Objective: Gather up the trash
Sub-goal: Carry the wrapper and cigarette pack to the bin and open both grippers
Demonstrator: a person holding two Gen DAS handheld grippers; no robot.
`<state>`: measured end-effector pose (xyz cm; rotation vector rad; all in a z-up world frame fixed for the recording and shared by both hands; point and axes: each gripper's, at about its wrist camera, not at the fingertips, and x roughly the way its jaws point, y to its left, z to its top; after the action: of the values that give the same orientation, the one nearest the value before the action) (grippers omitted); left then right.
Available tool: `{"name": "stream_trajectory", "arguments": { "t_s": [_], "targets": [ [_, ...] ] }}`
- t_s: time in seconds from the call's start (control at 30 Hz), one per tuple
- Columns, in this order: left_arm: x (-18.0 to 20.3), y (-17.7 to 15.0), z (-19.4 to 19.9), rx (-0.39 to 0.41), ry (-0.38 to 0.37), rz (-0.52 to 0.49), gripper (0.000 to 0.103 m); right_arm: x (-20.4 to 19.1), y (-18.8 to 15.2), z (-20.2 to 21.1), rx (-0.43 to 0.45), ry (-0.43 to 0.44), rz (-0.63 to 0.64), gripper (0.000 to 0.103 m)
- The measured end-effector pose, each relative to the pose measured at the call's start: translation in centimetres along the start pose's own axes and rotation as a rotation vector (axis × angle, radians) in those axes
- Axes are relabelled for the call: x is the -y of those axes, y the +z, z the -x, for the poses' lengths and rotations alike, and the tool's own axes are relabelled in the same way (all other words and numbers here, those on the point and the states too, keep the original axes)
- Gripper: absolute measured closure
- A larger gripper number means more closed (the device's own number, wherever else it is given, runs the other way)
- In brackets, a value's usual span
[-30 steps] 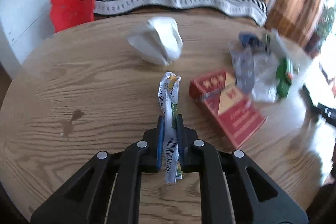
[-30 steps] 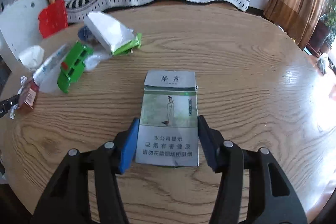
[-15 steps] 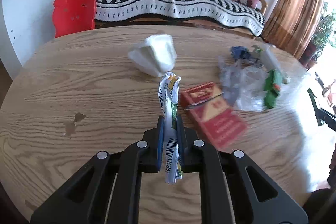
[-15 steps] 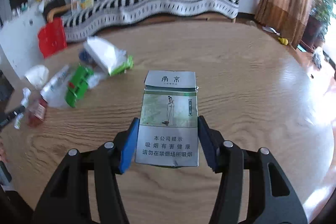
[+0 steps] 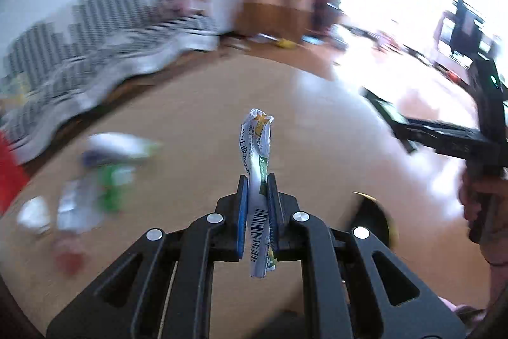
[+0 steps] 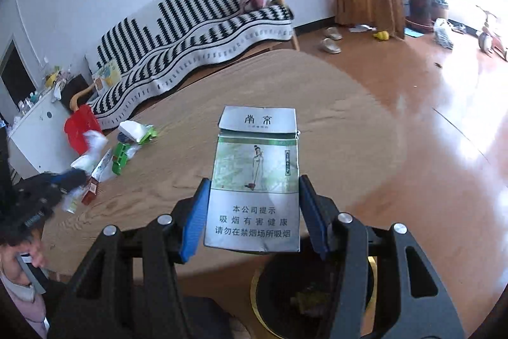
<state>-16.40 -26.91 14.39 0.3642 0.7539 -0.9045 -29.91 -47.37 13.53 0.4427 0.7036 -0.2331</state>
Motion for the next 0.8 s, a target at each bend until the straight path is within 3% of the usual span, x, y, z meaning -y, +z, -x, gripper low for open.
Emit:
{"name": "stream_trajectory", "arguments": {
  "t_s": [0.13, 0.33, 0.57, 0.8],
  "targets": [
    [9.4, -1.3, -6.6, -0.193, -0.151, -0.129, 0.092, 5.1, -3.1, 1.4, -0.036, -0.056, -0.045, 0.048],
    [15.7, -5.3, -16.1, -0.492, -0.254, -0.229, 0.092, 12.0, -10.7, -3.5, -0.225, -0.057, -0.223, 0.048],
    [16.7, -5.8, -20.4, -0.582, -0.244, -0.224, 0.092, 14.1, -15.2, -7.8, -0.349, -0.058, -0.279, 0.048],
    [17.2, -5.4, -21.1, -0.579, -0.258, -0.226, 0.092, 13.7, -16.5, -9.6, -0.417, -0.062, -0.247, 0.048]
  ]
}}
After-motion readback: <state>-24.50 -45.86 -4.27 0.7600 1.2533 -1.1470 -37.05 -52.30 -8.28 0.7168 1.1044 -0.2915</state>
